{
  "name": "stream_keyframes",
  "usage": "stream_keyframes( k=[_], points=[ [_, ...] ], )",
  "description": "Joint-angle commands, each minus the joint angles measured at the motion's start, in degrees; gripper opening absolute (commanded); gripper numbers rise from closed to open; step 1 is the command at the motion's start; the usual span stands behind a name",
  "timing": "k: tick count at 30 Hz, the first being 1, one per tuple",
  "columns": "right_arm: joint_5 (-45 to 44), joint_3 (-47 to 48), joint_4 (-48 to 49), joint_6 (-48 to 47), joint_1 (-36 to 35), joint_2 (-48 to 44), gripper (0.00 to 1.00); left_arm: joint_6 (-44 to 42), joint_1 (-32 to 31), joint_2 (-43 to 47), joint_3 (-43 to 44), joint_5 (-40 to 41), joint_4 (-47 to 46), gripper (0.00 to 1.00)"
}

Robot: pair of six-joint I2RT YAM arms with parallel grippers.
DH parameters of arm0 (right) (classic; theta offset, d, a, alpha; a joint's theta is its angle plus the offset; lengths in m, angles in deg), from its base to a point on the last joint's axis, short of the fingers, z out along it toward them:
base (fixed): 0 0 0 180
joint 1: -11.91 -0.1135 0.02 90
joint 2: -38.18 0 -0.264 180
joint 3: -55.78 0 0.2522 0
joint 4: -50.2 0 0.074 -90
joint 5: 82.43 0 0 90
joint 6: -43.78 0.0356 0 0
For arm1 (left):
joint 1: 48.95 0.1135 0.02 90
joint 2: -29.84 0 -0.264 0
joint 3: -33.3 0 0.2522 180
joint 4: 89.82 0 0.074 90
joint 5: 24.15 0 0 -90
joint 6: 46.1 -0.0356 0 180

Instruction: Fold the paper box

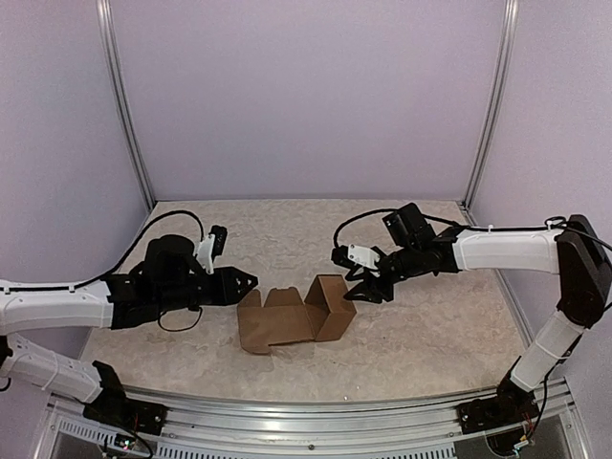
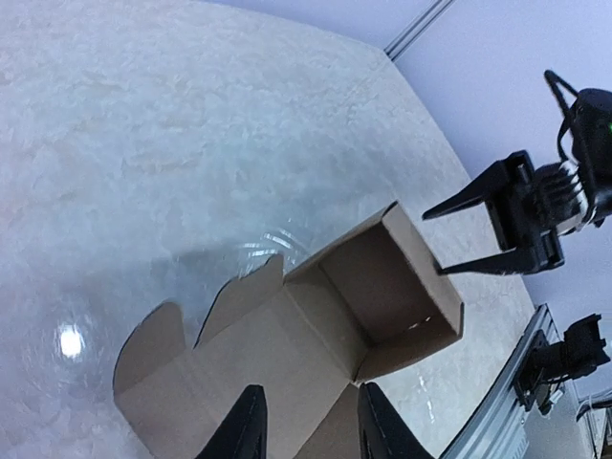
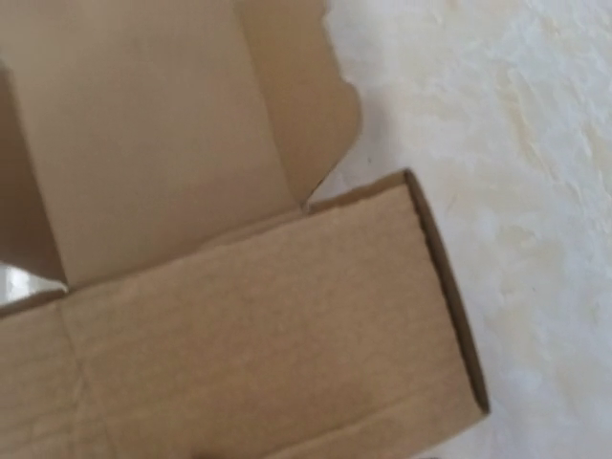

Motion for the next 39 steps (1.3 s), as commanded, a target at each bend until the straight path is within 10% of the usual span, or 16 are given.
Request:
stream_keyframes(
  k=[1,11,25,32,39],
  points=[
    [2.5,-2.0,-8.2,0.8,-1.4,4.3,0.5,-7.7,5.2,-3.6,10.0,-8.9,6.0,0.28],
    [0.0,-2.1,-14.1,-0.1,-0.5,6.7,0.52,-14.2,3.2,-9.4,22.8,2.5,18.3,0.41],
    [-7.0,-6.5,-17.3,-4.2,1.4,-4.9,0.62,-4.9,-5.5,14.3,2.0,21.1,16.5,0.48],
    [-6.3,-6.6,-19.1,-4.6,2.8,-4.7,0.64,-3.9,-9.9,6.1,1.2,21.5,10.0,0.48],
    [-5.8,-7.2,-16.5,-3.9,8.5,-12.8,0.95,-12.7,-15.8,-12.2,10.7,20.9,8.0,0.47]
  ],
)
